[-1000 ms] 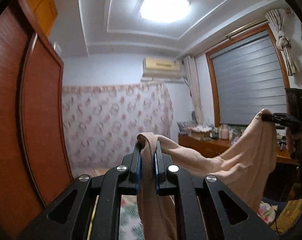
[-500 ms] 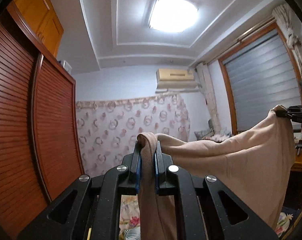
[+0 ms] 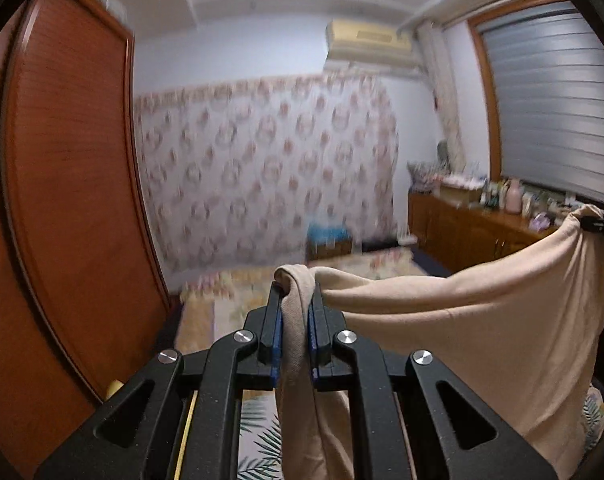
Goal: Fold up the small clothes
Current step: 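Lift the shirt high with both tools and shake it out, then lower the shirt onto the bed and open both tools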
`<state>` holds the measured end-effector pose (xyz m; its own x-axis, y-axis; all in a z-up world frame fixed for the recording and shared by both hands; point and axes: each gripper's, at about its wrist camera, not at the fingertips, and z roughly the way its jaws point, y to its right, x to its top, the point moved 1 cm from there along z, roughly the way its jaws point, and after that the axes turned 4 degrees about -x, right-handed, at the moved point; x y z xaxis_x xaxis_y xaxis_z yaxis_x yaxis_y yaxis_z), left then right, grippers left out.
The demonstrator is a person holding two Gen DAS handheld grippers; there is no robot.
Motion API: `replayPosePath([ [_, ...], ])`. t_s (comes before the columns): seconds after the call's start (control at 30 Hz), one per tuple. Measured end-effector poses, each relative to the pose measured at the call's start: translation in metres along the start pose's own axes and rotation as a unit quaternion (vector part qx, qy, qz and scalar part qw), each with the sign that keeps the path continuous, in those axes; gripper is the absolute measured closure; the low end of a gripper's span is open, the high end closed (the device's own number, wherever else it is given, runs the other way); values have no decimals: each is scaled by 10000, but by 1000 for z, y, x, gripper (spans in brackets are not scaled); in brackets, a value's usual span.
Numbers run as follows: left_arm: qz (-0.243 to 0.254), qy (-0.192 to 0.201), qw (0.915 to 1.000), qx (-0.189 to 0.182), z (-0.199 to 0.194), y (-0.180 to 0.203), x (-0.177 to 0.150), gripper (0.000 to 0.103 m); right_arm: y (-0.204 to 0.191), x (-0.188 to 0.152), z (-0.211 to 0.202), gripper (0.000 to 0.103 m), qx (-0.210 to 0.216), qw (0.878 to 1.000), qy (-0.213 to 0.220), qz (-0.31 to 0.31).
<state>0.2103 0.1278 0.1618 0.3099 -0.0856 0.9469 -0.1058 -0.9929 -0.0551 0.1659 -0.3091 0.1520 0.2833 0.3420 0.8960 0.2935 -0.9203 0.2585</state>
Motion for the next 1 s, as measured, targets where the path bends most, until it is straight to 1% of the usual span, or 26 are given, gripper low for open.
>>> replayPosePath([
  [0.03, -53, -153, 9999, -13, 20, -3, -8, 92, 0, 0, 17, 93, -3, 9999, -120, 48],
  [0.07, -67, -241, 9997, -12, 30, -1, -14, 92, -1, -5, 37, 93, -18, 9996, -290, 67],
  [0.13, -59, -452, 9990, 19, 57, 0, -26, 92, -1, 4, 65, 93, -91, 9988, -472, 29],
  [0.17, -61, -557, 9984, 21, 72, -1, -32, 92, -2, 3, 81, 93, -102, 9982, -589, 49],
  [0.2, -62, -638, 9979, 8, 82, 2, -36, 92, -2, 10, 95, 93, -85, 9976, -675, 83],
  [0.23, -64, -711, 9974, 0, 91, 2, -39, 92, -1, 27, 110, 93, -80, 9972, -738, 114],
  [0.3, -46, -889, 9960, -22, 112, 5, -49, 92, 4, 36, 137, 93, -43, 9958, -899, 180],
  [0.33, -35, -964, 9953, -37, 120, 6, -53, 92, 11, 40, 148, 92, -9, 9948, -994, 216],
  [0.5, -40, -1475, 9890, -116, 167, 8, -84, 92, 18, 37, 198, 92, 130, 9878, -1535, 227],
  [0.6, -63, -1742, 9845, -174, 188, 8, -99, 92, 33, 37, 218, 92, 253, 9842, -1707, 398],
  [0.63, -73, -1805, 9833, -201, 193, 9, -103, 91, 34, 34, 218, 90, 283, 9832, -1746, 453],
  [0.67, -94, -1879, 9819, -213, 199, 8, -106, 89, 33, 33, 219, 87, 323, 9821, -1787, 502],
  [0.7, -128, -1950, 9805, -227, 203, 7, -110, 84, 33, 34, 221, 81, 334, 9809, -1844, 526],
  [0.73, -145, -1995, 9794, -259, 206, 6, -112, 77, 30, 32, 221, 75, 338, 9800, -1890, 524],
  [0.77, -151, -2013, 9790, -292, 206, 4, -115, 73, 29, 33, 220, 71, 337, 9798, -1902, 515],
  [0.8, -150, -2013, 9789, -324, 205, 4, -117, 63, 29, 32, 217, 60, 337, 9799, -1895, 530],
  [0.83, -155, -2027, 9785, -347, 204, 3, -119, 52, 30, 34, 212, 55, 340, 9797, -1892, 569],
  [0.87, -173, -2062, 9776, -379, 204, 2, -121, 48, 31, 36, 207, 54, 354, 9797, -1867, 632],
  [0.9, -211, -2106, 9763, -457, 201, 1, -123, 39, 32, 35, 202, 52, 376, 9798, -1834, 701],
  [1.0, -262, -2178, 9738, -597, 188, 0, -134, 31, 36, 30, 178, 52, 416, 9793, -1781, 872],
])
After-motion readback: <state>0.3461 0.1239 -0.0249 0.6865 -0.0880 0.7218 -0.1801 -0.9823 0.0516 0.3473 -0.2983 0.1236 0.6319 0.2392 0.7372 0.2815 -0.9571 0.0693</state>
